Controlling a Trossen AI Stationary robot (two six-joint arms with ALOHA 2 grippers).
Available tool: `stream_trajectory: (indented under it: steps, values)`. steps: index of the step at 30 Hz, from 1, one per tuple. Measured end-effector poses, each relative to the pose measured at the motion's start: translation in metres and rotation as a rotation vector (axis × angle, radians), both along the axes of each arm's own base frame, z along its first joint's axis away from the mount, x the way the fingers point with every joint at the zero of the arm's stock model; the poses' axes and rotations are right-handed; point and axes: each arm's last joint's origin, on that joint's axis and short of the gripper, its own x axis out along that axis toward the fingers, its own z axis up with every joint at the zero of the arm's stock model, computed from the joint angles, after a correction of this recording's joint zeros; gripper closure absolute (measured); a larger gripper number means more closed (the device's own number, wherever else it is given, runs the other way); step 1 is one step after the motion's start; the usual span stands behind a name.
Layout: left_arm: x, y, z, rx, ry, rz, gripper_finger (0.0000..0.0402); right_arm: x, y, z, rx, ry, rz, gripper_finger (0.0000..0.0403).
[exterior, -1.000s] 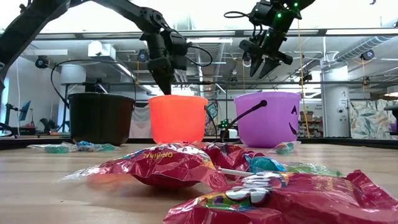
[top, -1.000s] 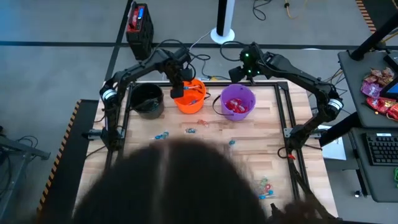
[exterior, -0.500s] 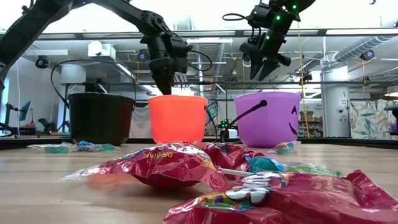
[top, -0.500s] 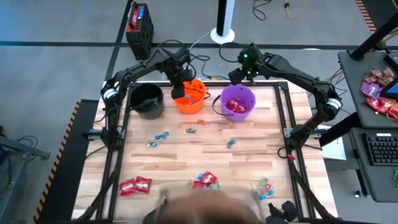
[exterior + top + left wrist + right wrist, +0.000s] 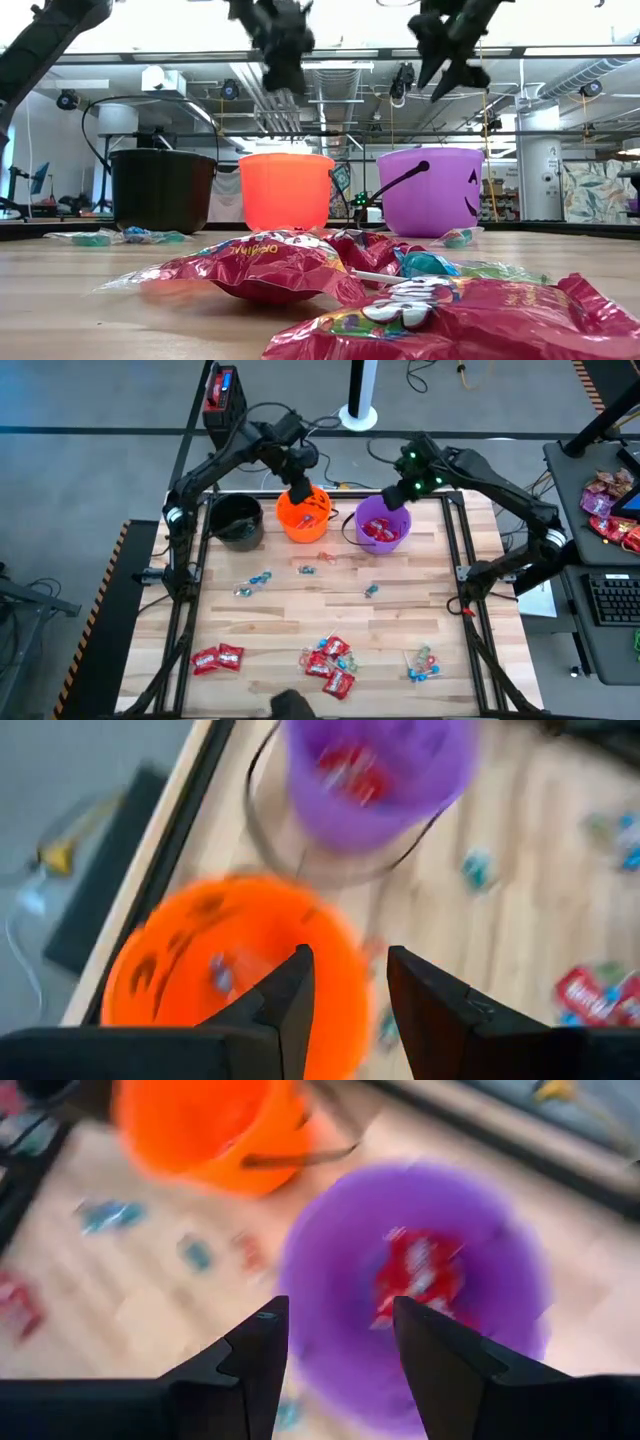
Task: Sort candy by brand, put in halloween buckets
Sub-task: Put the blue gummy into the black bucket
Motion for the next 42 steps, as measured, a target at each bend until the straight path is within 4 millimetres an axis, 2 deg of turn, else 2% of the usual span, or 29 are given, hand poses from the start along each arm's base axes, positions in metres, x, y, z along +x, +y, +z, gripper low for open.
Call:
stream_trajectory:
  steps: [3,8,10,13,18,25,29,32,35,38,42]
  values:
    - [0.012,-0.028,0.027,0.064,-0.068,-0.012,0.0296,0.004,0.024,0.007,0.023,-0.021,0.045,0.0229]
    - [0.024,-0.086,0.044,0.067,-0.120,-0.085,0.0303,0.023,0.073,0.008,0.086,-0.007,0.167,0.0229]
    - [0.025,-0.110,0.050,0.101,-0.106,-0.105,0.0304,0.028,0.094,0.003,0.119,0.045,0.213,0.0229]
    - [0.026,-0.139,0.056,0.161,-0.107,-0.133,0.0306,0.034,0.119,-0.010,0.202,0.138,0.192,0.0229]
    - [0.021,-0.170,0.067,0.181,-0.138,-0.211,0.0306,0.038,0.153,-0.035,0.246,0.241,0.139,0.0229]
    - [-0.002,-0.178,0.086,0.197,-0.180,-0.218,0.0306,0.019,0.167,-0.085,0.292,0.415,-0.039,0.0229]
    - [-0.021,-0.185,0.094,0.200,-0.199,-0.231,0.0307,0.016,0.168,-0.114,0.338,0.397,-0.159,0.0229]
    - [-0.032,-0.195,0.085,0.190,-0.198,-0.253,0.0308,0.018,0.169,-0.131,0.417,0.397,-0.230,0.0229]
    - [-0.038,-0.207,0.068,0.177,-0.250,-0.263,0.0312,0.026,0.170,-0.140,0.427,0.386,-0.276,0.0229]
    - [-0.057,-0.215,0.055,0.152,-0.337,-0.244,0.0318,0.035,0.168,-0.141,0.368,0.374,-0.341,0.0229]
    - [-0.089,-0.216,0.041,0.111,-0.418,-0.180,0.0324,0.051,0.165,-0.143,0.300,0.363,-0.370,0.0226]
